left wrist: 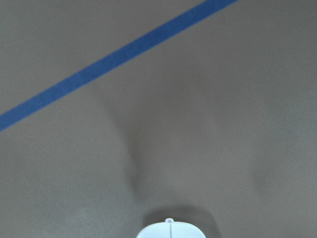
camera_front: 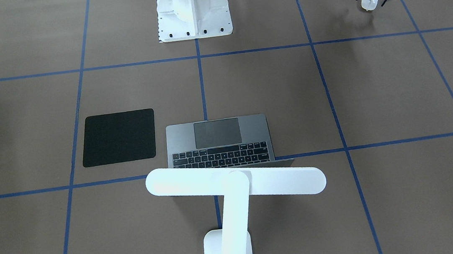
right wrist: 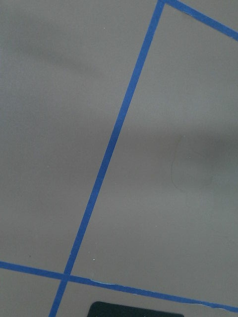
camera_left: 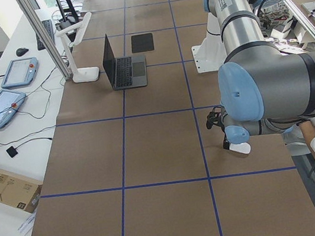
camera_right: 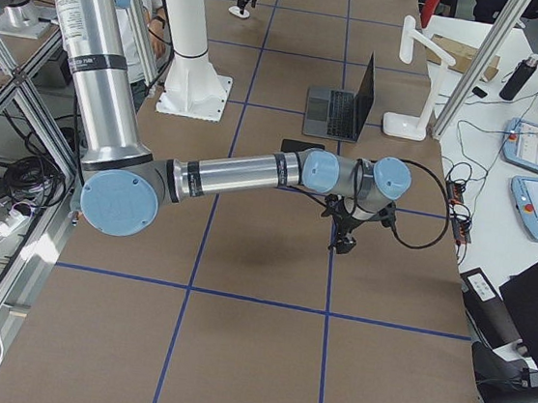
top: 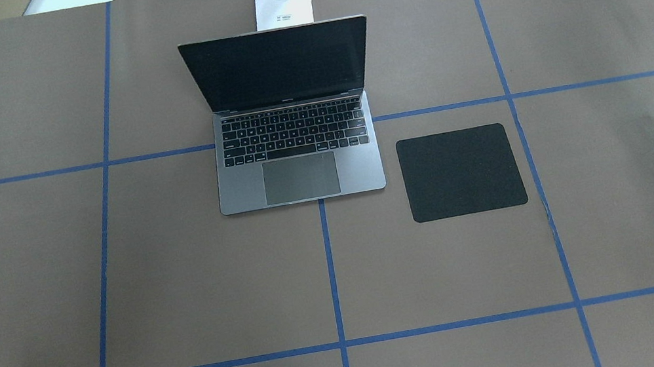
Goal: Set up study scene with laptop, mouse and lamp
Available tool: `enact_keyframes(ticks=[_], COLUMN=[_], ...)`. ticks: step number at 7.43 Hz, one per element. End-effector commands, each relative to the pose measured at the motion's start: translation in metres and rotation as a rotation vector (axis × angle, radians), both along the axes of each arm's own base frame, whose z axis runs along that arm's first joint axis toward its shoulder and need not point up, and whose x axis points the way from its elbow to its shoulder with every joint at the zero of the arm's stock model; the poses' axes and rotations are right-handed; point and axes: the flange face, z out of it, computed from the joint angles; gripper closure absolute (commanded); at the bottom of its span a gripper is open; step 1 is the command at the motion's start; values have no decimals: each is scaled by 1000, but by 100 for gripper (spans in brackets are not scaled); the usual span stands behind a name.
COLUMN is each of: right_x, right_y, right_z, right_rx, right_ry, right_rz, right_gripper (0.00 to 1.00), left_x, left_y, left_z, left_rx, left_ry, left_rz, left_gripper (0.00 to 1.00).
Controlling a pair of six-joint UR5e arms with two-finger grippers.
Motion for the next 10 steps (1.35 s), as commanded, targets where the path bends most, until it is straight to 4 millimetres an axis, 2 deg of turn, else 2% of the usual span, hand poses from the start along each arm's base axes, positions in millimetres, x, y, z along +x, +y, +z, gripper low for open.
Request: enact_keyframes(ticks=[1,3,5,8,10], right_x=[1,0,0,0,0], right_y=[0,1,1,0,0], right_z=[-1,1,3,4,5], right_rx=[1,-2,-6,-8,-11], right_ry=[0,-1,1,0,2], right_rz=[1,0,0,0,0], right_gripper=[1,1,1,1,1], left_x=[-13,-17,-9,-10,-2], left_y=[3,4,13,16,23], left_z=[9,10,11,20,21], left_rx=[-1,-1,-13,-3,-17], left_ry=[-22,-23,-23,-36,-31], left_rz=[-2,8,24,30,37], left_gripper=[0,0,0,0,0])
